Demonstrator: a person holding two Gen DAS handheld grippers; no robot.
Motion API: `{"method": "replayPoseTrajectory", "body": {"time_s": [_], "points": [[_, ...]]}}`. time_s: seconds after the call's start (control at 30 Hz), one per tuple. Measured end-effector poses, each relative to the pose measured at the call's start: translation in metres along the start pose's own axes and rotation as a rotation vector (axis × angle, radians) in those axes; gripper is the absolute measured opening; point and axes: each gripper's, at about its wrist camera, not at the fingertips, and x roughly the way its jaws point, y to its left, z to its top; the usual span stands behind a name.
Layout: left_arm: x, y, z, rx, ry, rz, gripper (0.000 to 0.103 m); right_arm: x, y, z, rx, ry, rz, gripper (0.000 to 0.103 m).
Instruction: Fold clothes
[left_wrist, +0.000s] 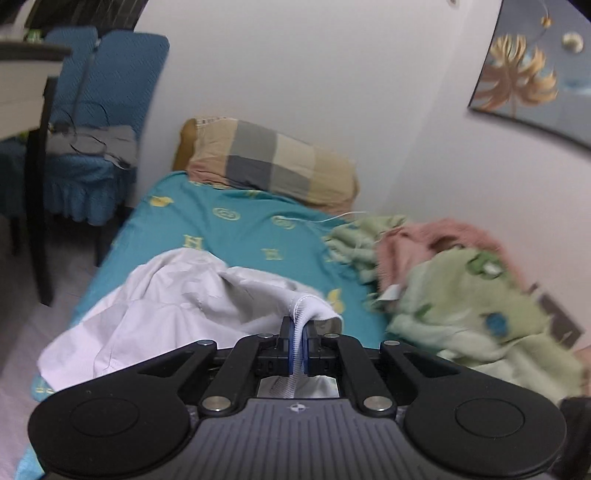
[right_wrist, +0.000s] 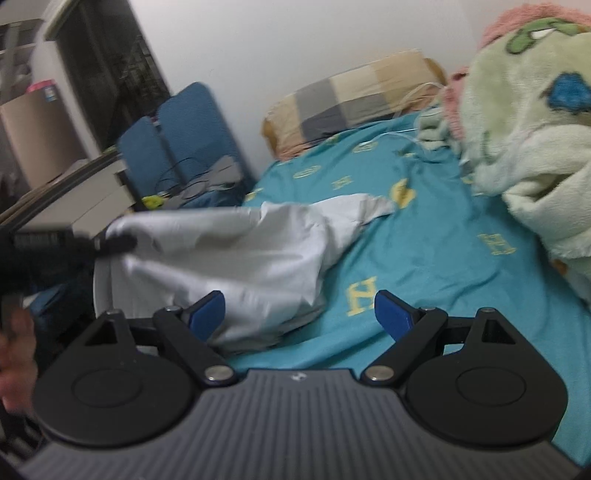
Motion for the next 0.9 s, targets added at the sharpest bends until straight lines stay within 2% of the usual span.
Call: {"method": "replayPoseTrajectory", "body": {"time_s": [0.03, 0.1, 0.17, 0.33, 0.37, 0.4, 0.47, 0.5, 0.53, 0.7, 0.9], "points": [[-0.001, 0.006, 0.000, -0.027, 0.010, -0.022, 0.005, -0.002, 0.005, -0.001, -0.002, -0.001, 0.025, 0.089], [-0.001, 0.020, -0.004, -0.097, 0.028, -0.068, 0.005, -0.001, 0.019, -0.002, -0.028, 0.005, 0.059, 0.080], [0.000, 0.031, -0.007, -0.151, 0.042, -0.105, 0.005, 0.005, 0.036, -0.004, -0.062, 0.033, 0.091, 0.076], [0.006, 0.044, -0.014, -0.171, 0.055, -0.139, 0.005, 0.025, 0.080, -0.013, -0.090, 0.072, 0.226, 0.070], [0.008, 0.047, -0.015, -0.175, 0.059, -0.138, 0.005, 0.030, 0.088, -0.014, -0.092, 0.067, 0.235, 0.067], [0.010, 0.048, -0.017, -0.177, 0.062, -0.134, 0.005, 0.037, 0.094, -0.015, -0.088, 0.071, 0.237, 0.057], [0.013, 0.052, -0.018, -0.183, 0.065, -0.123, 0.005, 0.054, 0.099, -0.019, -0.071, 0.098, 0.213, 0.035], [0.013, 0.054, -0.018, -0.192, 0.063, -0.121, 0.005, 0.061, 0.100, -0.021, -0.060, 0.116, 0.190, 0.018], [0.014, 0.057, -0.018, -0.200, 0.062, -0.119, 0.005, 0.063, 0.098, -0.022, -0.055, 0.123, 0.176, 0.014], [0.013, 0.060, -0.014, -0.228, 0.053, -0.128, 0.005, 0.048, 0.088, -0.019, -0.083, 0.119, 0.116, 0.007], [0.010, 0.047, -0.021, -0.176, 0.073, -0.111, 0.006, 0.007, 0.065, 0.006, -0.136, 0.078, 0.002, 0.006]]}}
